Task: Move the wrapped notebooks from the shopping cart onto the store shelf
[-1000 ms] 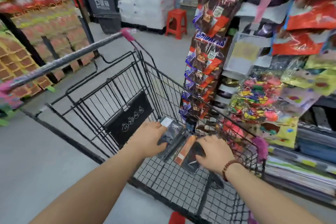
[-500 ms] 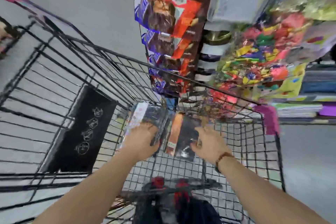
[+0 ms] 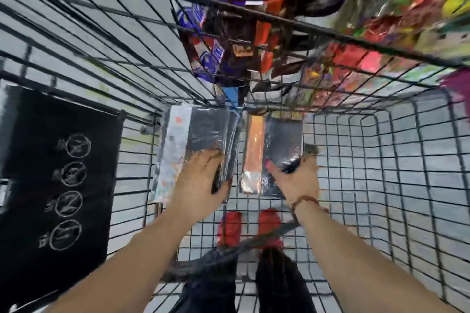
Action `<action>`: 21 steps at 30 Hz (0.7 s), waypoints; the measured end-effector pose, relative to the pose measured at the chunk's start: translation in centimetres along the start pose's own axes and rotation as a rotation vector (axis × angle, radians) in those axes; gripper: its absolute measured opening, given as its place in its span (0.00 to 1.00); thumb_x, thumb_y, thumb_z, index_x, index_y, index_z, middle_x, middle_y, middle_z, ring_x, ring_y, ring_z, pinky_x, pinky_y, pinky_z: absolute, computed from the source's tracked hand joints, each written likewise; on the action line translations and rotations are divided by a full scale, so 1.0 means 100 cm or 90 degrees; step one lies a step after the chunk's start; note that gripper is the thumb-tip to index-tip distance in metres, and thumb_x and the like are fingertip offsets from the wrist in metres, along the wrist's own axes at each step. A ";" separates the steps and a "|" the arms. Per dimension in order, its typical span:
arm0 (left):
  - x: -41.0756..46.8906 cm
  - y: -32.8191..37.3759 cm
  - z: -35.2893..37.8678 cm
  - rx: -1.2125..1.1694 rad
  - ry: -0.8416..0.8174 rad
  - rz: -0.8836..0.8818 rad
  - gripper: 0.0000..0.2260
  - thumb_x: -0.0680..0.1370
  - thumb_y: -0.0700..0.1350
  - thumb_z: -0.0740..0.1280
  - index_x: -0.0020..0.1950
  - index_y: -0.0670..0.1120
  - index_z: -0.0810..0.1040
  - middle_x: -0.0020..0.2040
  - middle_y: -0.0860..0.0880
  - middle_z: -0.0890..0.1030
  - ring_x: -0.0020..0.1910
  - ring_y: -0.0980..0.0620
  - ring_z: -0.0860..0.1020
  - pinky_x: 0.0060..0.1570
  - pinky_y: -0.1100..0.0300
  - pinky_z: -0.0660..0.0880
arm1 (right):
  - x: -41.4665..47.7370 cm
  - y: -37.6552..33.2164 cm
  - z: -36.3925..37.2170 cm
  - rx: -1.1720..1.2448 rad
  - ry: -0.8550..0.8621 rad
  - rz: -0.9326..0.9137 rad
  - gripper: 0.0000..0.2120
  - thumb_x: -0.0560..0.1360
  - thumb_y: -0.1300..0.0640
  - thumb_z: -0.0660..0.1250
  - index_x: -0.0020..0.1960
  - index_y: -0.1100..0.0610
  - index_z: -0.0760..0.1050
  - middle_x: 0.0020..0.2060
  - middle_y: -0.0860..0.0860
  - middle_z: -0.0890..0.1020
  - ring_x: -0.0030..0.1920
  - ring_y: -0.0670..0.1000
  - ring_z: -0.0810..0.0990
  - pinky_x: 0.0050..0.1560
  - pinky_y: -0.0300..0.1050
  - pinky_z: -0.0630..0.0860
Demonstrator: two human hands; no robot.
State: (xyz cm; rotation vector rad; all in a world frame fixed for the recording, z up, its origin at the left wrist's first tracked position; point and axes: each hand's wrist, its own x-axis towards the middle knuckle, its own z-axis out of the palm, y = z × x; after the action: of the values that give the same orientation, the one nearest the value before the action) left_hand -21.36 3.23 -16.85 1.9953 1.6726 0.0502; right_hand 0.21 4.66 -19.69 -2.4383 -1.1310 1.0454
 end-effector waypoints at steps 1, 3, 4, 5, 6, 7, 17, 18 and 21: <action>0.000 -0.004 0.004 0.000 0.014 0.012 0.26 0.71 0.53 0.64 0.66 0.42 0.73 0.66 0.43 0.74 0.64 0.43 0.72 0.66 0.49 0.69 | 0.002 0.002 0.005 -0.004 0.002 0.030 0.31 0.62 0.39 0.76 0.49 0.57 0.64 0.44 0.51 0.73 0.43 0.51 0.73 0.42 0.43 0.73; 0.000 -0.010 0.010 0.007 0.029 0.034 0.27 0.71 0.54 0.62 0.67 0.42 0.72 0.66 0.44 0.74 0.64 0.44 0.71 0.65 0.48 0.67 | 0.007 0.010 0.015 -0.047 0.010 0.051 0.38 0.60 0.34 0.74 0.54 0.62 0.68 0.50 0.55 0.76 0.48 0.55 0.76 0.48 0.48 0.77; 0.000 -0.013 0.012 0.018 0.029 0.042 0.27 0.72 0.54 0.61 0.68 0.42 0.71 0.68 0.44 0.73 0.65 0.45 0.70 0.66 0.47 0.67 | 0.007 0.012 0.017 -0.058 0.012 0.051 0.41 0.59 0.32 0.73 0.56 0.63 0.70 0.52 0.58 0.77 0.51 0.57 0.77 0.49 0.49 0.77; -0.001 -0.017 0.016 0.027 0.030 0.052 0.28 0.72 0.55 0.61 0.69 0.43 0.70 0.69 0.45 0.72 0.66 0.46 0.68 0.67 0.45 0.66 | 0.008 0.016 0.019 -0.055 0.019 0.048 0.41 0.59 0.31 0.72 0.56 0.62 0.71 0.53 0.59 0.77 0.52 0.58 0.77 0.48 0.49 0.78; -0.001 -0.021 0.018 0.029 0.025 0.060 0.29 0.73 0.55 0.61 0.70 0.43 0.69 0.71 0.45 0.70 0.67 0.47 0.66 0.68 0.44 0.64 | 0.008 0.018 0.020 -0.045 0.028 0.042 0.38 0.59 0.32 0.72 0.54 0.61 0.72 0.52 0.58 0.78 0.50 0.58 0.78 0.44 0.49 0.78; -0.001 -0.024 0.020 0.027 0.028 0.068 0.29 0.73 0.56 0.61 0.71 0.43 0.68 0.71 0.46 0.69 0.68 0.48 0.65 0.70 0.45 0.61 | 0.008 0.020 0.019 -0.038 0.037 0.028 0.33 0.60 0.33 0.73 0.50 0.60 0.72 0.48 0.57 0.79 0.45 0.57 0.79 0.39 0.47 0.77; 0.001 -0.025 0.018 -0.027 0.033 0.057 0.30 0.71 0.57 0.62 0.71 0.46 0.69 0.71 0.51 0.69 0.68 0.50 0.67 0.71 0.46 0.60 | -0.021 0.014 0.000 0.166 0.118 -0.008 0.10 0.73 0.56 0.70 0.50 0.56 0.70 0.34 0.45 0.77 0.33 0.49 0.77 0.32 0.39 0.69; 0.001 -0.024 0.016 -0.051 0.034 0.048 0.30 0.70 0.57 0.63 0.70 0.46 0.69 0.71 0.51 0.69 0.67 0.49 0.68 0.69 0.45 0.63 | -0.023 0.012 -0.005 0.165 0.109 -0.020 0.09 0.74 0.56 0.68 0.50 0.56 0.70 0.32 0.44 0.76 0.31 0.47 0.75 0.30 0.39 0.67; 0.001 -0.013 0.007 -0.224 0.041 -0.039 0.33 0.68 0.62 0.65 0.70 0.49 0.70 0.68 0.56 0.70 0.67 0.52 0.68 0.69 0.53 0.62 | -0.028 0.001 -0.014 0.272 0.062 -0.050 0.05 0.75 0.59 0.67 0.48 0.54 0.70 0.33 0.46 0.76 0.32 0.47 0.75 0.37 0.41 0.73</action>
State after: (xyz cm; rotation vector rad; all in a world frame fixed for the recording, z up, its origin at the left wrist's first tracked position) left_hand -22.27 3.15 -18.00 1.6938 1.6328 0.3642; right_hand 0.05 2.55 -17.32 -2.0673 -0.8599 1.0111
